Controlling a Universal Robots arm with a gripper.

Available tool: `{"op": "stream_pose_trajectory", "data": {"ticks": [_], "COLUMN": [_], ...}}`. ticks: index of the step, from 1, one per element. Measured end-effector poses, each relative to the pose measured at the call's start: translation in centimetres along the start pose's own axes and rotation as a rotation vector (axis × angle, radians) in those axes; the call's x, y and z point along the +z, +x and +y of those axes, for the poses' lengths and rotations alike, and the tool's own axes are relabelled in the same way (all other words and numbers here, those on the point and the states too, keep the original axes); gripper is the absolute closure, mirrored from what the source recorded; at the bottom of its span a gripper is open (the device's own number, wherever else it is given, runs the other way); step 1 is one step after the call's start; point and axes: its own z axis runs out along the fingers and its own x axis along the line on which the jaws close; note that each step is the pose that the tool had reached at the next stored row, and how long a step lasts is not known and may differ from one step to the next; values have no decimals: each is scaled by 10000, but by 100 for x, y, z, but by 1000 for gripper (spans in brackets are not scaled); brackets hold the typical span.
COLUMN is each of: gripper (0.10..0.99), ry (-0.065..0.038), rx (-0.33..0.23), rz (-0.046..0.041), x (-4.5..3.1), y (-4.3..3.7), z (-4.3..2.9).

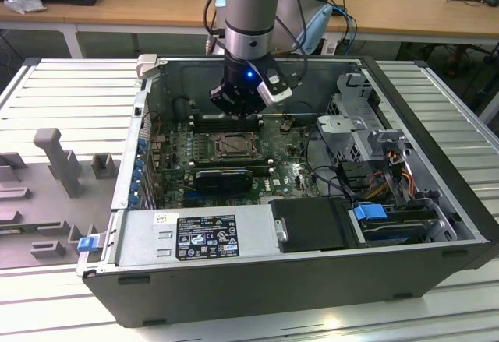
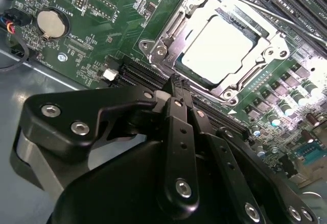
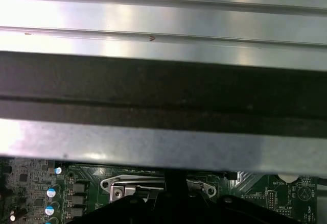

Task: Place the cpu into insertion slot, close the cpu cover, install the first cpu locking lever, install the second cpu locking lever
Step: 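Install the second cpu locking lever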

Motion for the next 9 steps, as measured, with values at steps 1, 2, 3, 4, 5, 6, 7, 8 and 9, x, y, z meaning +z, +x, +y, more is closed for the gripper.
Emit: {"op": "stream_pose_trajectory", "data": {"ticks": [1,2,3,4,5,6,7,8,9], "gripper": [980,980,980,980,980,980,980,980,980], "ry": [1,4,1,1,0,0,0,1,1], "rx": [2,3,1,4,4,4,3,3,4], "rz": [1,2,0,0,0,0,0,0,0], "x": [-2,-6,-19,-19,-19,-18,-19,-19,-19], "y": [1,1,0,0,0,0,1,0,0], "z": [-2,-2,-2,-5,-6,-8,-10,-11,-14]}}
